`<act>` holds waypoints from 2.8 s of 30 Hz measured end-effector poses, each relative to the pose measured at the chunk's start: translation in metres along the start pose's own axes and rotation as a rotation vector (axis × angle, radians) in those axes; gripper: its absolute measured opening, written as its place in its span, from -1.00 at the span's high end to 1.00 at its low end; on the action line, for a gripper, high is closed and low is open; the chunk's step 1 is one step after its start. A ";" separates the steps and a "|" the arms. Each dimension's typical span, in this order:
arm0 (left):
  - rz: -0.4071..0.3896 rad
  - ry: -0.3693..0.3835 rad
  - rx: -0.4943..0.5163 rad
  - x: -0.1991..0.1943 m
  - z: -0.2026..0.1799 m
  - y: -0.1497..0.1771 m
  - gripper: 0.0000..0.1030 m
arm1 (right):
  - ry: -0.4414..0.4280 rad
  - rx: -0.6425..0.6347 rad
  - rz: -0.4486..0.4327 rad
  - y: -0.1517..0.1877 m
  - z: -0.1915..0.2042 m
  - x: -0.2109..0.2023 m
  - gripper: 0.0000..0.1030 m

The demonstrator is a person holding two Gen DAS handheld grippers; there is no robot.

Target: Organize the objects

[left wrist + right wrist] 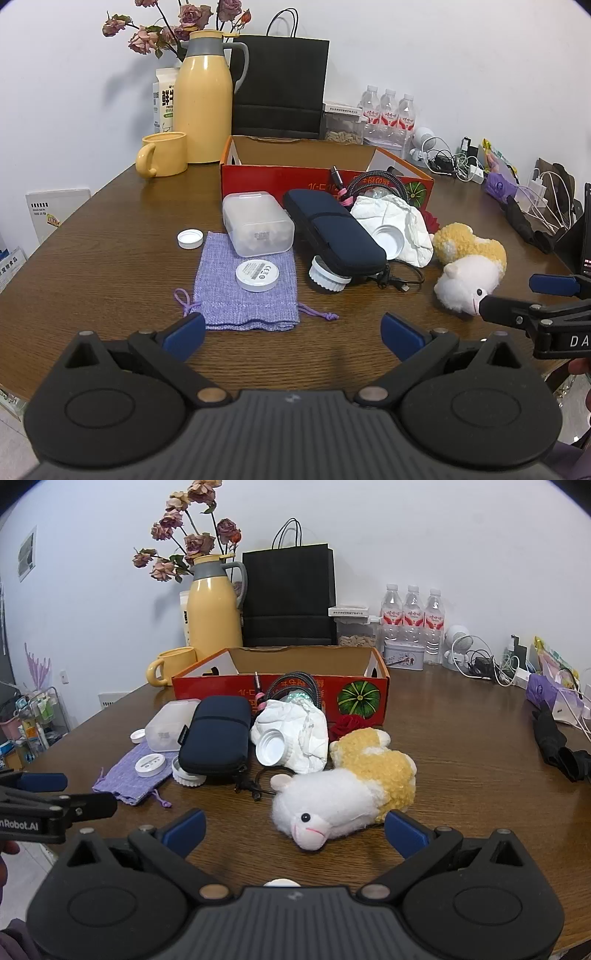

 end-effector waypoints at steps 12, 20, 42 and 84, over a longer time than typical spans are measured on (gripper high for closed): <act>0.001 0.000 0.000 0.000 0.000 0.000 -1.00 | 0.001 -0.006 0.000 0.000 0.001 0.000 -1.00; 0.001 -0.001 -0.001 0.000 0.000 0.000 -1.00 | 0.000 -0.007 0.001 0.000 0.001 0.000 -1.00; 0.004 -0.005 -0.004 -0.001 0.002 0.001 -1.00 | 0.002 -0.010 0.004 0.002 0.001 0.000 -1.00; -0.003 -0.077 -0.042 0.020 0.022 -0.011 -1.00 | -0.144 -0.056 0.089 0.024 0.002 0.013 0.48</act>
Point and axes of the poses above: each gripper's, at about its wrist camera, not at the fingertips, and x roughly the way its jaws point, z to its left, y to its underside, the point moved 2 cm from there along x, roughly the way its jaws point, and after that the axes turned 3 degrees about x, right-handed, at the moved point
